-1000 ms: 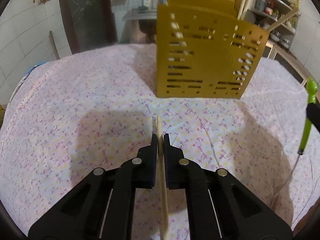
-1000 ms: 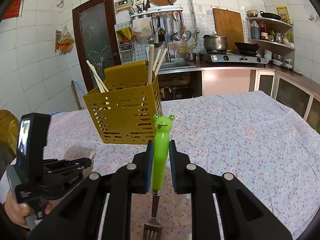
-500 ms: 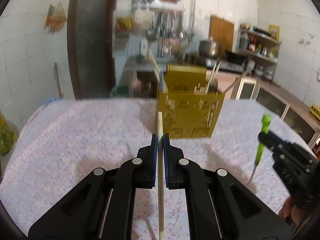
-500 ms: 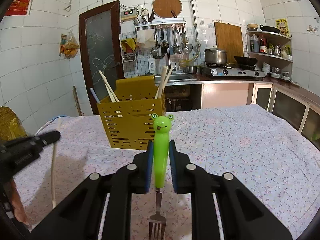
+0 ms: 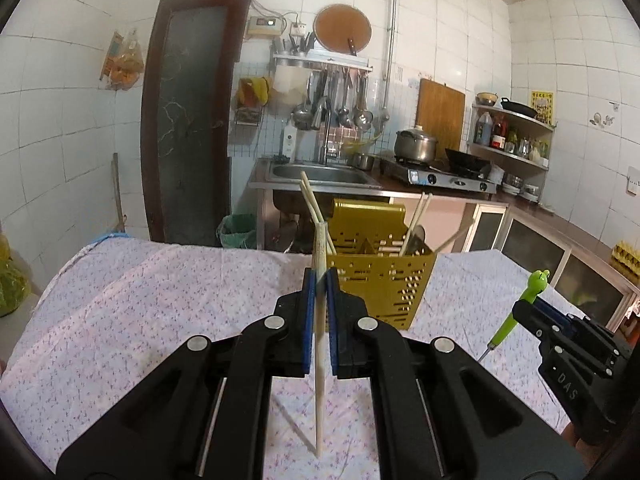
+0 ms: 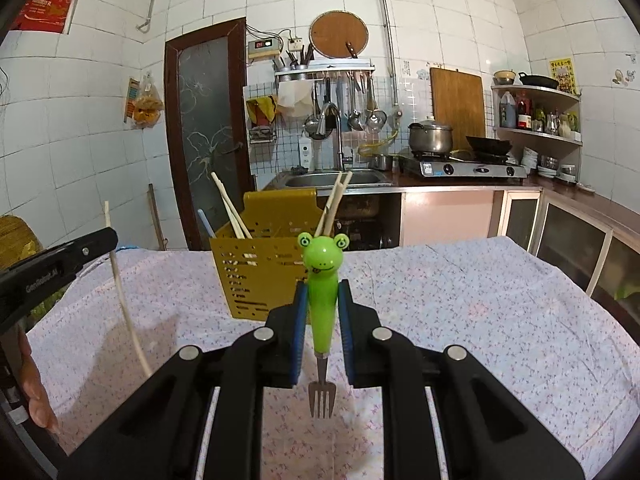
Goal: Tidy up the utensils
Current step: 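Lift the fork and chopstick and carry both over the yellow holder, then lower the fork and chopstick into the yellow holder and open both tools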
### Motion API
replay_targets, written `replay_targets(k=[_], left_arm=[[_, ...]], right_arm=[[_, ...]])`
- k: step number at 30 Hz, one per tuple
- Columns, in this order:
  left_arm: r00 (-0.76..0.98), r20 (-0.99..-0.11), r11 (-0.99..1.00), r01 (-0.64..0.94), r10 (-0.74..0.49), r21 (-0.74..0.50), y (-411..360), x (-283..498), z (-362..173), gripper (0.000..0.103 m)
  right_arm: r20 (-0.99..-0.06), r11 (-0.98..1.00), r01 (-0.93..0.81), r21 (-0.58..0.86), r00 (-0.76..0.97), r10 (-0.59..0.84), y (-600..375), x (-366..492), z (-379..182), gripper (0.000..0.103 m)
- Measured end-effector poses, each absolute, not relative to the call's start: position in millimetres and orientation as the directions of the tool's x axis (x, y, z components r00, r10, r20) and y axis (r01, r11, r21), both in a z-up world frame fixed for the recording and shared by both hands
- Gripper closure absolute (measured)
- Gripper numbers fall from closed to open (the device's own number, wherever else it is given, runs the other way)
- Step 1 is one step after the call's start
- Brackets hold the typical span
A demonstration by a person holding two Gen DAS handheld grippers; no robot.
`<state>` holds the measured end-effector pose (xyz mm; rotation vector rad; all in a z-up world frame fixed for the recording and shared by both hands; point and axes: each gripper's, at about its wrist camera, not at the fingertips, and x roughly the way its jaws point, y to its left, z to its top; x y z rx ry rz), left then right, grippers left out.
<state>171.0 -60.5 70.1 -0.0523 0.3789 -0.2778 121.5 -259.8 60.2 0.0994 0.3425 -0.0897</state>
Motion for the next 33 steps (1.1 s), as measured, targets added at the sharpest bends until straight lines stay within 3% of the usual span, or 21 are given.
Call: replay_targets(k=[9, 19, 25, 33], left_arm=[[0.904, -0.317, 0.957, 0.269, -0.289, -0.105, -63.3, 186.5, 95.8, 0.098], [0.93, -0.15, 0.94, 0.321, -0.336, -0.114, -82.9, 212.7, 179.3, 0.098], [0.94, -0.081, 0.939, 0.32, -0.331, -0.124, -100.1, 250.2, 204.4, 0.098], [0.94, -0.137, 0.947, 0.295, -0.311, -0.124, -118.5, 315.5, 167.9, 0.098]], right_arm=[[-0.3, 0.993, 0.082, 0.083, 0.952, -0.054, -258.7, 133.6, 85.1, 0.087], [-0.159, 0.994, 0.064, 0.088, 0.986, -0.05, -260.2, 169.4, 162.2, 0.087], [-0.138, 0.991, 0.055, 0.122, 0.99, -0.038, -268.3, 214.0, 185.5, 0.087], [-0.192, 0.989, 0.055, 0.136, 0.981, -0.028, -278.7, 269.0, 149.3, 0.087]])
